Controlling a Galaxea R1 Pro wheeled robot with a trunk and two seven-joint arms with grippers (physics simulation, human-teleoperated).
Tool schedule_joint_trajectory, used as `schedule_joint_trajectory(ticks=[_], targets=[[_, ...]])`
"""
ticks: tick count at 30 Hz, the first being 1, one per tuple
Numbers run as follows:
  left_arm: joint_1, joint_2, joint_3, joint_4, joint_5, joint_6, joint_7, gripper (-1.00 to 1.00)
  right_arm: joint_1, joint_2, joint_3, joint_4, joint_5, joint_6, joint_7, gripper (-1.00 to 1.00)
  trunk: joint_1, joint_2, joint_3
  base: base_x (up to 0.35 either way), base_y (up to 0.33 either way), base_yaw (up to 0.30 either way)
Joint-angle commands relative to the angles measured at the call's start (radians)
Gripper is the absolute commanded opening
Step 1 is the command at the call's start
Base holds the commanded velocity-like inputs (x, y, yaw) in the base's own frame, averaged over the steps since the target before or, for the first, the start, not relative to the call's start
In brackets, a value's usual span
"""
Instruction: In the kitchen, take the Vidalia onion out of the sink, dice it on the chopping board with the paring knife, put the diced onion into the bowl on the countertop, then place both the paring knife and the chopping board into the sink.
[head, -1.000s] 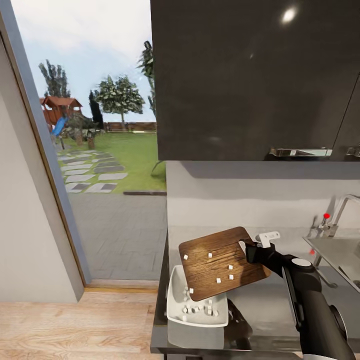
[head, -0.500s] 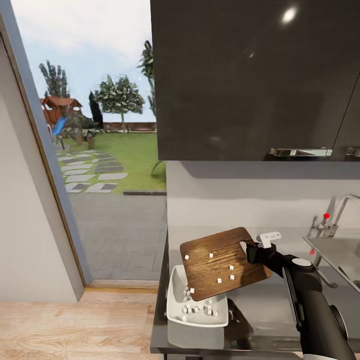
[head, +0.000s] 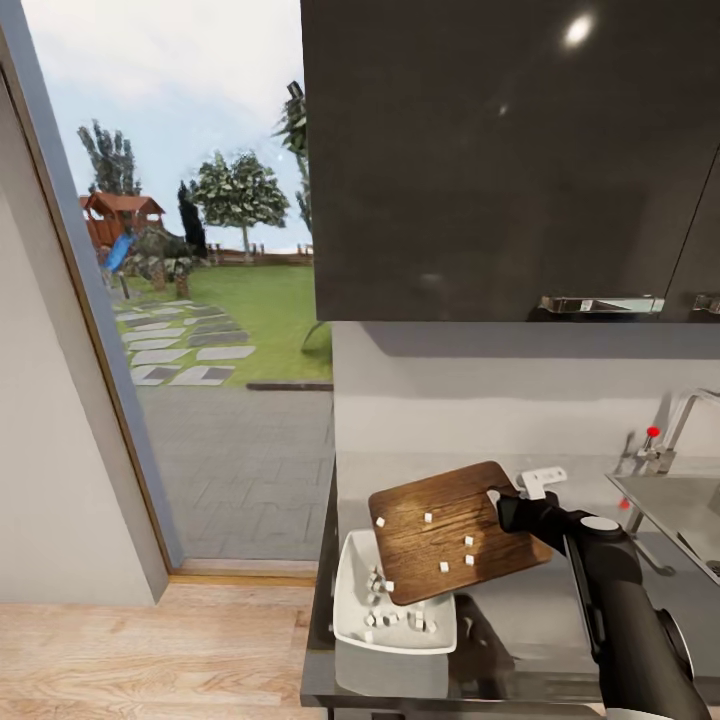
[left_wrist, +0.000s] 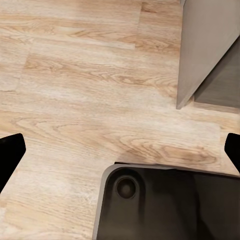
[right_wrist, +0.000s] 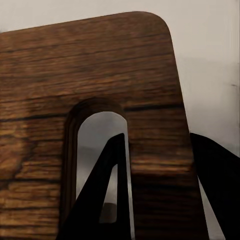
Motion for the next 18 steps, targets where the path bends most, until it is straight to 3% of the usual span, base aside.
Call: schedule_joint_trajectory(ticks=[1, 8, 18], targets=[[0.001, -0.001, 0.008, -0.002, -0.007, -0.001, -0.006, 1.0, 0.0, 0.001, -0.002, -0.001, 0.012, 0.005, 0.01, -1.0, 0.0, -0.001, 0.0, 0.0, 0.0, 0.0], [0.001, -0.001, 0.008, -0.002, -0.007, -0.001, -0.006, 1.0, 0.0, 0.004, 0.002, -0.001, 0.046, 0.015, 0.01, -1.0, 0.0, -0.001, 0.0, 0.0, 0.0, 0.0], [0.001, -0.001, 0.008, -0.002, -0.007, -0.001, -0.006, 1.0, 0.0, 0.005, 0.027, -0.001, 0.053, 0.02, 0.009, -1.0, 0.0, -0.001, 0.0, -0.081, 0.0, 0.0]])
